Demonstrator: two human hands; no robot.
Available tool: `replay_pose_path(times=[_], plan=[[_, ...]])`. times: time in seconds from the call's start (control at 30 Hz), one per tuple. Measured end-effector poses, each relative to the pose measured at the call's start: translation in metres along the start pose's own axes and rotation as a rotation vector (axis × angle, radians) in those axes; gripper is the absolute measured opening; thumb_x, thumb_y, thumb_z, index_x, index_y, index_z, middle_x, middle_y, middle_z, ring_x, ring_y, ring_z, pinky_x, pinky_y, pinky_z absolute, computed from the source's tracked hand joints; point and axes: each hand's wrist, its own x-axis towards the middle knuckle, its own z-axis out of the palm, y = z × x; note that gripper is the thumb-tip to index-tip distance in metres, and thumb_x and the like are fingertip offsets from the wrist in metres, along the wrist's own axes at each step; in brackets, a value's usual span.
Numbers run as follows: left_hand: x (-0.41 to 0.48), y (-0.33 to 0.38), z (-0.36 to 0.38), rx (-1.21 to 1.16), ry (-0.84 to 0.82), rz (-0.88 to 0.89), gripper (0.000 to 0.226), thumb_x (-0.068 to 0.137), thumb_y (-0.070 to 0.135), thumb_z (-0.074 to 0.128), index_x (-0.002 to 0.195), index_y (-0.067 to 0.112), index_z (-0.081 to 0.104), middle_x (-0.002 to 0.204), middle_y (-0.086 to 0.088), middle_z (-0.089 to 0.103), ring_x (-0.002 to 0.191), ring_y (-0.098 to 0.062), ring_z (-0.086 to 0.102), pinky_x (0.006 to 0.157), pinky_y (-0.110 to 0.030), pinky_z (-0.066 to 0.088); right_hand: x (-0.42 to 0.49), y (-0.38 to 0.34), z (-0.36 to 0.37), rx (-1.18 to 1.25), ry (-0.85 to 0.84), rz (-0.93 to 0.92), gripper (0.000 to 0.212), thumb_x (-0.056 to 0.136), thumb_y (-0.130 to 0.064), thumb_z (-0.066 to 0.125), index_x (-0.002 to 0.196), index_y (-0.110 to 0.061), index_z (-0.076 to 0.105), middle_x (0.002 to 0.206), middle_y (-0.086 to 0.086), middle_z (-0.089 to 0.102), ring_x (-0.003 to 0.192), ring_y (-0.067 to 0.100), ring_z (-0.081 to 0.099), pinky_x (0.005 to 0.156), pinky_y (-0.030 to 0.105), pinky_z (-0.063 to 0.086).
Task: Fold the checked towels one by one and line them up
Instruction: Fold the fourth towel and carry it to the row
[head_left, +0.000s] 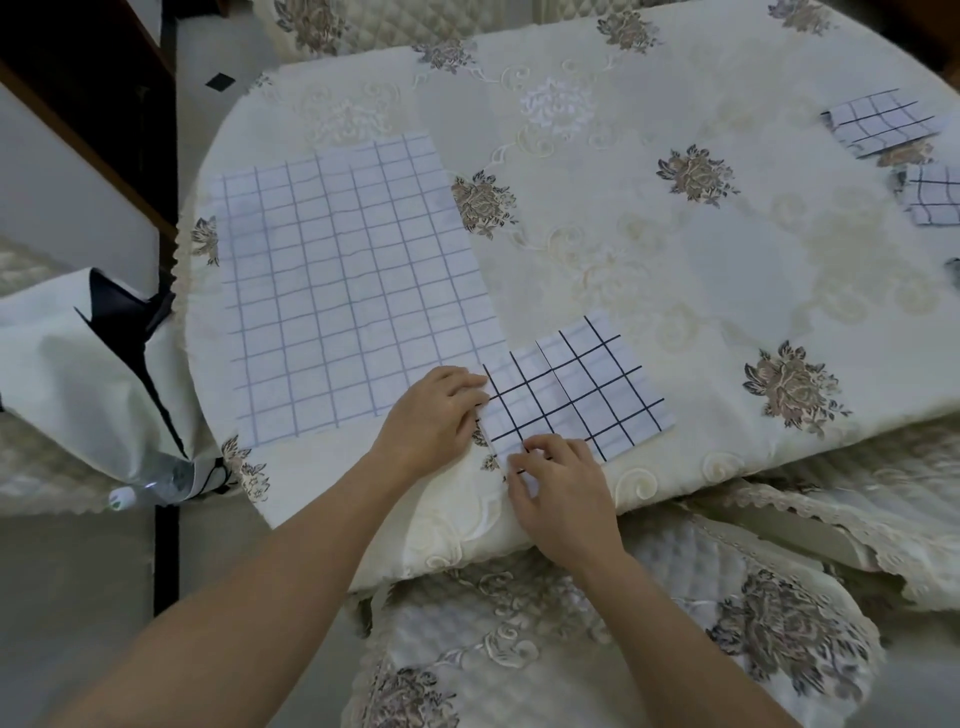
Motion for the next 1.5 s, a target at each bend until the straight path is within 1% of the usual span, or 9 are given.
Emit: replay_pose_path(times=[0.1,0.2,0.3,0.4,0.57,0.73,0.93,1.33,1.5], plan=[[0.001,0.018,0.003,0.048,0.092,-0.100,0.021,0.084,0.013,0.058,0.099,0.011,0.073,0.116,-0.003,0.069,0.108,-0.024,0.060,0.091,-0.045,0.051,0.001,0.004,-0.007,0.005,-0.091,-0.074,0.032,0.089,-0.038,0.048,0.099,-0.024,0.075,0.112,-0.002,0.066,0.097,0.023,0.055,0.077,0.039,0.053],[0.006,0.048,0.012,0.047,0.102,-0.215,0.030,0.089,0.019,0.053,0.115,0.011,0.066,0.131,-0.007,0.060,0.120,-0.024,0.054,0.102,-0.045,0.044,0.007,0.015,-0.019,0.119,-0.228,-0.128,0.038,0.092,-0.041,0.043,0.109,-0.024,0.072,0.122,-0.003,0.061,0.110,0.020,0.054,0.086,0.037,0.053],[0.006,0.069,0.025,0.106,-0.011,-0.319,0.049,0.096,0.035,0.039,0.139,0.014,0.053,0.150,-0.006,0.046,0.137,-0.023,0.042,0.113,-0.046,0.036,0.025,0.039,-0.038,0.112,-0.082,-0.187,0.021,0.093,-0.024,0.056,0.108,-0.019,0.070,0.129,0.003,0.058,0.112,0.023,0.055,0.081,0.036,0.054],[0.003,0.074,0.035,0.179,-0.073,-0.394,0.052,0.098,0.037,0.039,0.144,0.016,0.047,0.156,-0.006,0.039,0.144,-0.022,0.034,0.118,-0.047,0.029,0.056,0.072,-0.054,0.031,0.068,-0.189,0.023,0.093,-0.016,0.062,0.115,-0.012,0.067,0.133,0.009,0.056,0.115,0.027,0.055,0.086,0.038,0.051],[0.020,0.096,0.037,0.250,-0.013,-0.498,0.059,0.097,0.040,0.036,0.151,0.014,0.038,0.160,-0.008,0.031,0.148,-0.024,0.028,0.121,-0.050,0.022,0.104,0.113,-0.048,-0.084,0.011,-0.341,0.045,0.103,-0.029,0.039,0.139,-0.005,0.052,0.151,0.015,0.044,0.144,0.031,0.036,0.115,0.044,0.036],[0.056,0.128,0.067,0.254,-0.058,-0.547,0.064,0.103,0.043,0.031,0.159,0.014,0.017,0.167,-0.005,0.011,0.154,-0.019,0.008,0.123,-0.049,0.016,0.127,0.119,-0.028,-0.201,-0.151,-0.331,0.068,0.103,-0.050,0.021,0.152,-0.005,0.033,0.160,0.016,0.029,0.151,0.030,0.021,0.123,0.048,0.020],[0.046,0.120,0.083,0.341,-0.114,-0.651,0.071,0.103,0.057,0.017,0.159,0.015,0.012,0.167,-0.002,0.006,0.154,-0.018,0.002,0.123,-0.050,0.014,0.128,0.134,-0.014,-0.234,-0.208,-0.331,0.075,0.101,-0.059,0.016,0.159,-0.010,0.015,0.166,0.012,0.011,0.154,0.025,0.005,0.125,0.045,0.010],[0.036,0.118,0.080,0.353,-0.097,-0.701,0.066,0.102,0.058,0.022,0.160,0.028,0.011,0.168,0.000,0.002,0.154,-0.019,0.000,0.123,-0.050,0.013,0.127,0.136,-0.014,-0.266,-0.224,-0.348,0.073,0.100,-0.065,0.017,0.160,-0.024,0.010,0.167,0.009,0.000,0.154,0.023,-0.005,0.125,0.046,0.007],[0.029,0.115,0.075,0.338,-0.110,-0.762,0.067,0.101,0.057,0.021,0.159,0.030,0.002,0.167,0.000,-0.009,0.154,-0.019,-0.008,0.124,-0.048,0.009,0.130,0.140,-0.018,-0.298,-0.231,-0.319,0.082,0.098,-0.068,0.019,0.160,-0.016,0.003,0.167,0.007,-0.003,0.154,0.019,-0.008,0.125,0.045,0.005]])
